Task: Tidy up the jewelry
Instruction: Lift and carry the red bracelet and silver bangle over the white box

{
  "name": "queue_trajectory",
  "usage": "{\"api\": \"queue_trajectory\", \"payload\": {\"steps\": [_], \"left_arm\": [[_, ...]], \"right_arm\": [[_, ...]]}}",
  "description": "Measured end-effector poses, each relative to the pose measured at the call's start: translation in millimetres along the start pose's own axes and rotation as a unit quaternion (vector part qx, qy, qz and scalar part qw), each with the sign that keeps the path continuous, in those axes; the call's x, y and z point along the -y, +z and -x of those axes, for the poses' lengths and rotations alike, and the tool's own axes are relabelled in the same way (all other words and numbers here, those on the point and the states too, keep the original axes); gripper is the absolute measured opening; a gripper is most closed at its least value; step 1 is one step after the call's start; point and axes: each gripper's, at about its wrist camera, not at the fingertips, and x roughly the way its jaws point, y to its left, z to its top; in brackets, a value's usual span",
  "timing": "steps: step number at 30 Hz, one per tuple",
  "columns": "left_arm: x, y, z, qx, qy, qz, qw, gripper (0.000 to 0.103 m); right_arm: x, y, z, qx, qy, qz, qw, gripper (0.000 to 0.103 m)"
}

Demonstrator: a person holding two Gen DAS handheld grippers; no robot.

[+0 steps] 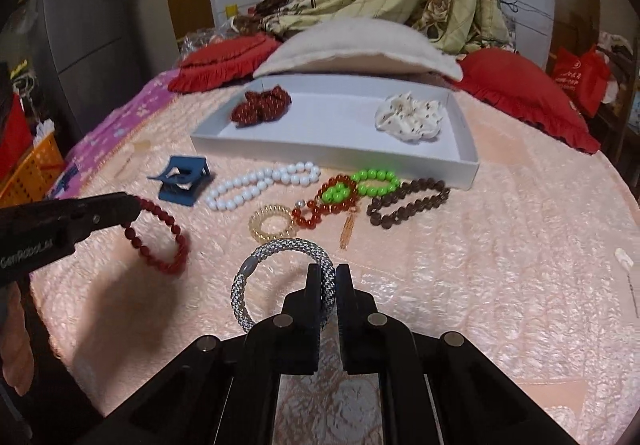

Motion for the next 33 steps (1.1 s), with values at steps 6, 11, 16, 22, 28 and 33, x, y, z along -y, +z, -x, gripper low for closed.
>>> {"api": "queue_trajectory", "payload": {"steps": [6, 11, 16, 22, 28, 33], "left_arm": [[8, -3, 33, 0.022, 0.031, -0.025, 0.999, 0.008], [11, -2, 53, 0.039, 0.048, -0.039, 0.9973, 0.008], [11, 1, 63, 0.045, 0.059, -0.045, 0.9962, 0.008], [13, 8, 65, 0.043, 0.064, -0.046, 0.9959, 0.008], [8, 22, 59, 0.037, 0.05, -0.037, 0.9974, 0.008], [7, 40, 51, 0.038, 0.051, -0.047, 0.9969, 0.008]], "right_arm": [[3, 3, 27, 0.021, 0.003, -0.008, 1.0, 0.006], [6, 4, 48, 0.036, 0.002, -0.012, 0.999, 0.006], [12, 8, 63, 0.049, 0.001, -0.013, 0.999, 0.006], [18, 13, 67, 0.057, 0.006, -0.016, 0.998, 0.006], [23, 17, 56, 0.047, 0.003, -0.016, 0.999, 0.006], [28, 25, 45, 0.042, 0.006, -0.024, 0.999, 0.006]]}}
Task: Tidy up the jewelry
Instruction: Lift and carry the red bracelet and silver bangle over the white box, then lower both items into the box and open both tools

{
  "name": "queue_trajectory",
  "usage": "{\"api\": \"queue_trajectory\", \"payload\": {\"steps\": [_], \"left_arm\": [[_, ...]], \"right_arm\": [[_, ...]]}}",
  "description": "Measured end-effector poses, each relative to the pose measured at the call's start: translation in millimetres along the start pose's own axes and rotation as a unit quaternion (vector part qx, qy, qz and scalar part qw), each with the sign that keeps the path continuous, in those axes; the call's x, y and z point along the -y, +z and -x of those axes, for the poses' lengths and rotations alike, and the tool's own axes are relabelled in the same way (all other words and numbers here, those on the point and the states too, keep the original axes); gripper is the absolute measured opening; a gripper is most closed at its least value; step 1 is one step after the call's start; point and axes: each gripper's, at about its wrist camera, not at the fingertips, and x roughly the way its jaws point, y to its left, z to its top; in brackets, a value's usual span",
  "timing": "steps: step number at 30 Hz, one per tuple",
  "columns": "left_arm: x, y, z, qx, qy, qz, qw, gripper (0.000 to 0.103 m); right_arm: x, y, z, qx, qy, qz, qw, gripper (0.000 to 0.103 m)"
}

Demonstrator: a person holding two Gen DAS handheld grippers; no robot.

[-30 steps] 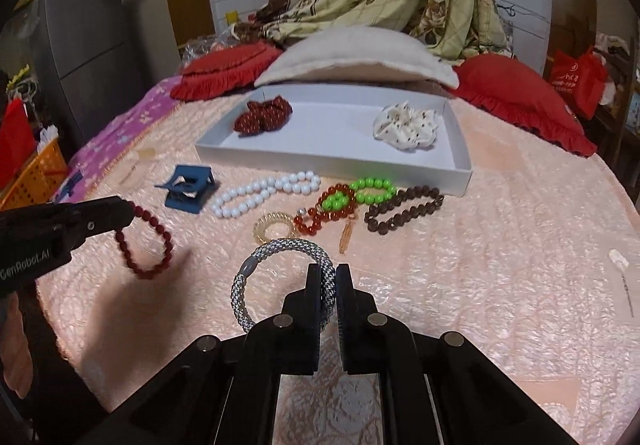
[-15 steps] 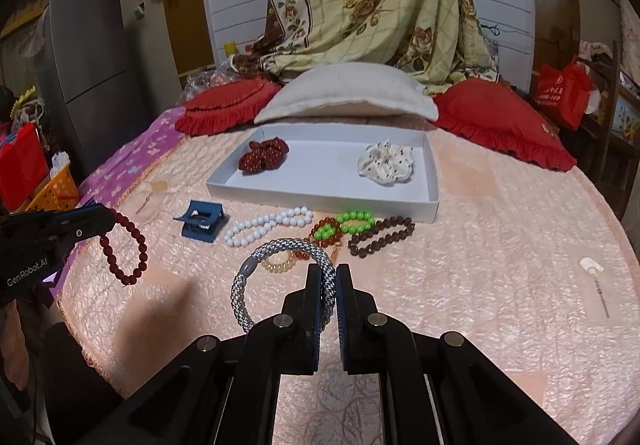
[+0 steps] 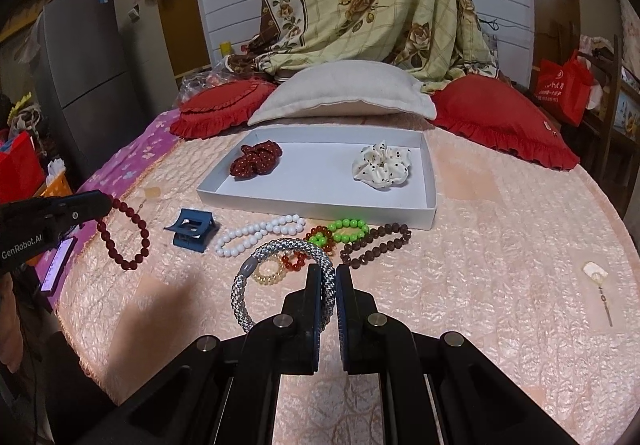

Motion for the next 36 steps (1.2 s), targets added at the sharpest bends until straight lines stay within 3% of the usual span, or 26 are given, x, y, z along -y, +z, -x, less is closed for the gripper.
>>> {"api": "queue_trajectory", "payload": {"steps": [19, 30, 33, 36], "left_arm": [[6, 74, -55, -0.01, -0.003, -0.034, 0.9994, 0.008], [-4, 116, -121, -0.05, -0.061, -0.007, 0.9969, 0.008], [-11, 116, -146, -0.073, -0.095, 0.025, 0.9925, 0.008], [-14, 109, -172, -0.098, -0.106, 0.042, 0.9886, 0.008]], "right_arm": [[21, 56, -34, 0.0, -0.005, -0.013, 1.0, 0.006], [29, 101, -86, -0.016, 0.014, -0.031, 0.999, 0.006], [27, 106, -114, -0.036, 0.022, -0.034, 0.999, 0.006], [25, 105, -137, -0.057, 0.027, -0.037, 0.997, 0.006]]}}
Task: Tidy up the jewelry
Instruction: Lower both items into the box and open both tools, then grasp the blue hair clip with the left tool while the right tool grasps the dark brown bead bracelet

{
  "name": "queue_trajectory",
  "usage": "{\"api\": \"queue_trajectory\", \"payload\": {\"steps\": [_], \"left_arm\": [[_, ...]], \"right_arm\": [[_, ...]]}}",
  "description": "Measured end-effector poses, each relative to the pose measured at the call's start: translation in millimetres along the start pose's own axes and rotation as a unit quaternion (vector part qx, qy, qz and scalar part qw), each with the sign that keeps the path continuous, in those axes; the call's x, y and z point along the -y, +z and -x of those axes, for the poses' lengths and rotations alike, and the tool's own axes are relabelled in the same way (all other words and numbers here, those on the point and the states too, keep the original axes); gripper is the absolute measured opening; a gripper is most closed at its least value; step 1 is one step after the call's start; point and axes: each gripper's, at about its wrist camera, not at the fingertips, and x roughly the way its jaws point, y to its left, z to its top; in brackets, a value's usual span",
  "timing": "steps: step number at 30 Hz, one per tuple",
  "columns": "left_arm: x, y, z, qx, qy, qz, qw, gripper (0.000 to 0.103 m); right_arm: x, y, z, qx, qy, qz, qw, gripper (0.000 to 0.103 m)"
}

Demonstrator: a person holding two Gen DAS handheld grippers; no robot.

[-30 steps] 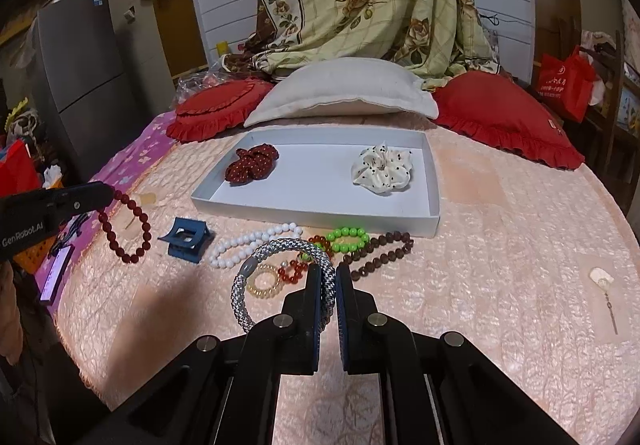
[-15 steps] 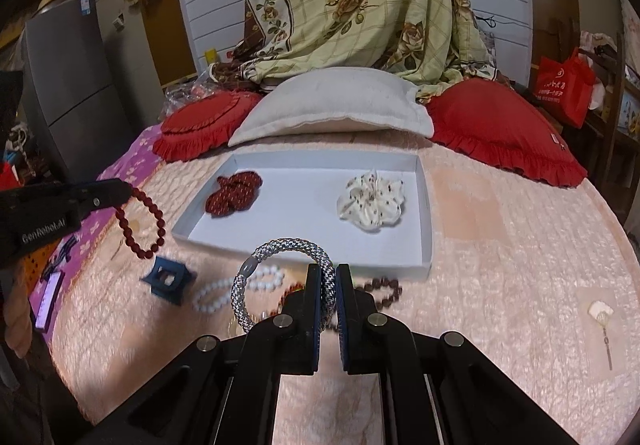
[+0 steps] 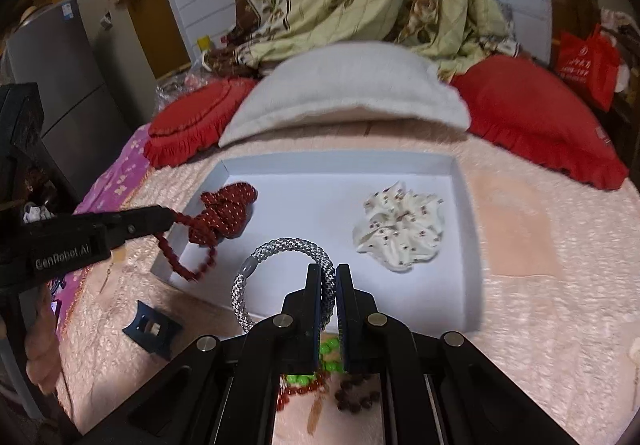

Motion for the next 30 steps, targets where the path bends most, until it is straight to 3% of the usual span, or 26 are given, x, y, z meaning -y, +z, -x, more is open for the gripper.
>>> {"api": "queue_trajectory", "payload": {"steps": [4, 11, 16, 18, 20, 21, 24, 26, 30], "left_arm": [[-13, -5, -27, -0.021, 0.021, 0.012, 0.9995, 0.008], [-31, -6, -41, -0.023, 0.048, 0.027, 0.9982, 0.008], [-39, -9, -43, -0.024, 0.031, 0.044, 0.9983, 0.01], [-39, -10, -40, -0.022, 0.025, 0.043, 0.9985, 0.017], [-40, -11, -36, -0.015, 0.022, 0.044, 0.9987, 0.037], [-40, -11, -33, -0.009, 0.019, 0.047, 0.9987, 0.04], [-42, -12, -21, 0.001, 0.001, 0.056, 0.9984, 0.043], [-42, -13, -13, 0.005, -0.003, 0.058, 0.9983, 0.043], [-44, -20, 17, 0.026, 0.008, 0.054, 0.9982, 0.043]], "right_arm": [[-3, 2, -25, -0.02, -0.003, 0.007, 1.0, 0.006], [-6, 4, -50, -0.037, -0.007, 0.011, 0.999, 0.006], [-8, 4, -59, -0.044, -0.011, 0.007, 0.999, 0.006], [-8, 5, -61, -0.044, -0.011, 0.004, 0.999, 0.006], [-7, 6, -61, -0.046, -0.01, -0.003, 0.999, 0.007], [-6, 7, -61, -0.046, -0.008, -0.008, 0.999, 0.007], [-5, 8, -59, -0.043, -0.009, -0.015, 0.999, 0.014], [-6, 9, -52, -0.037, -0.011, -0.014, 0.999, 0.026], [-5, 12, -31, -0.019, -0.009, -0.019, 1.0, 0.031]]}}
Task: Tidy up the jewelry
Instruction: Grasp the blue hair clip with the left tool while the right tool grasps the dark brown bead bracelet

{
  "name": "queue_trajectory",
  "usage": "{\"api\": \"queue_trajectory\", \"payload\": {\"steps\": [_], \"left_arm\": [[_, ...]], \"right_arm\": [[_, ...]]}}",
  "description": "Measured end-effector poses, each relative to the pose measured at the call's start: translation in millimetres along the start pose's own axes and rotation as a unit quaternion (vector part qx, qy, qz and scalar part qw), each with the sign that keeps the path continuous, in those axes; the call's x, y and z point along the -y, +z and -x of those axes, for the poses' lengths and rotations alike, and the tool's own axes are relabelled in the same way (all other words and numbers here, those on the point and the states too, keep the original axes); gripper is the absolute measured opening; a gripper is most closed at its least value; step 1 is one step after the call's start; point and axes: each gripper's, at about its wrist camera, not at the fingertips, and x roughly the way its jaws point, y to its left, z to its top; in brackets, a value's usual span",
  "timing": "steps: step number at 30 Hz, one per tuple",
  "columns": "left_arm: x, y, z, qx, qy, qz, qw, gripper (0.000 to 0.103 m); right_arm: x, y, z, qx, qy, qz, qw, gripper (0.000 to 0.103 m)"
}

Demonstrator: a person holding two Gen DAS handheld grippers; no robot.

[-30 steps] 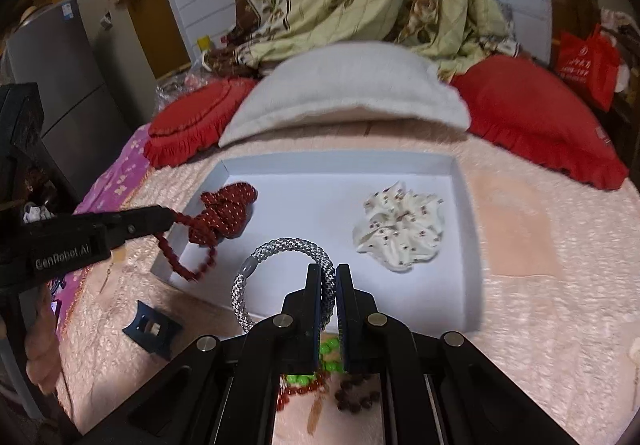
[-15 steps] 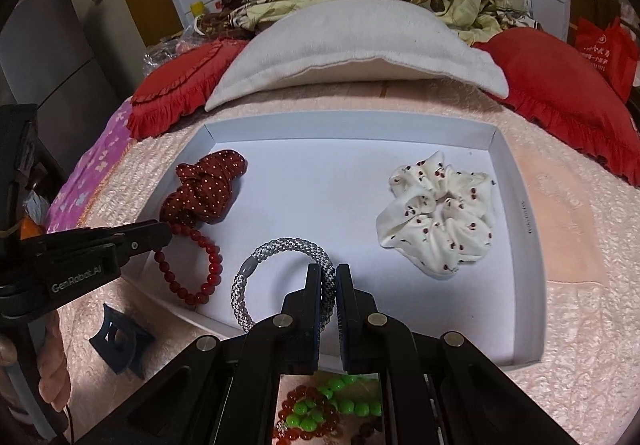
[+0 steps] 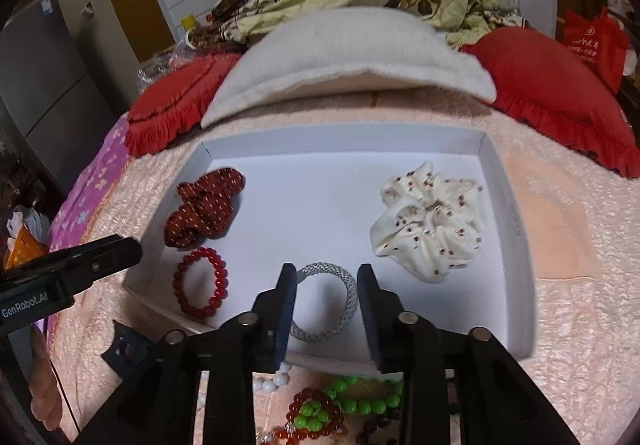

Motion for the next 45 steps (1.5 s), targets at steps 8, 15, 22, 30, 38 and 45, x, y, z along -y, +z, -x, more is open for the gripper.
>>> {"api": "queue_trajectory", "payload": {"steps": [8, 15, 22, 30, 38, 45], "left_arm": [[-15, -43, 47, 0.023, 0.069, -0.015, 0.9972, 0.043], [-35, -90, 38, -0.012, 0.078, 0.013, 0.9968, 0.043], [-41, -103, 24, -0.025, 0.068, 0.027, 0.997, 0.043], [-54, -96, 1, -0.032, 0.033, 0.057, 0.9973, 0.043], [-55, -92, -13, -0.035, 0.019, 0.059, 0.9975, 0.043], [-50, -92, -18, -0.038, 0.0, 0.055, 0.9977, 0.048]], "right_arm": [[17, -33, 61, 0.025, 0.001, -0.004, 1.0, 0.035], [42, -90, 76, 0.0, -0.001, -0.02, 1.0, 0.035], [76, -111, 76, -0.004, -0.02, -0.046, 0.999, 0.035], [92, -107, 49, -0.019, -0.015, -0.065, 0.998, 0.035], [76, -94, 22, -0.021, -0.016, -0.053, 0.998, 0.035], [73, -83, 11, -0.011, -0.035, -0.048, 0.998, 0.035]]}}
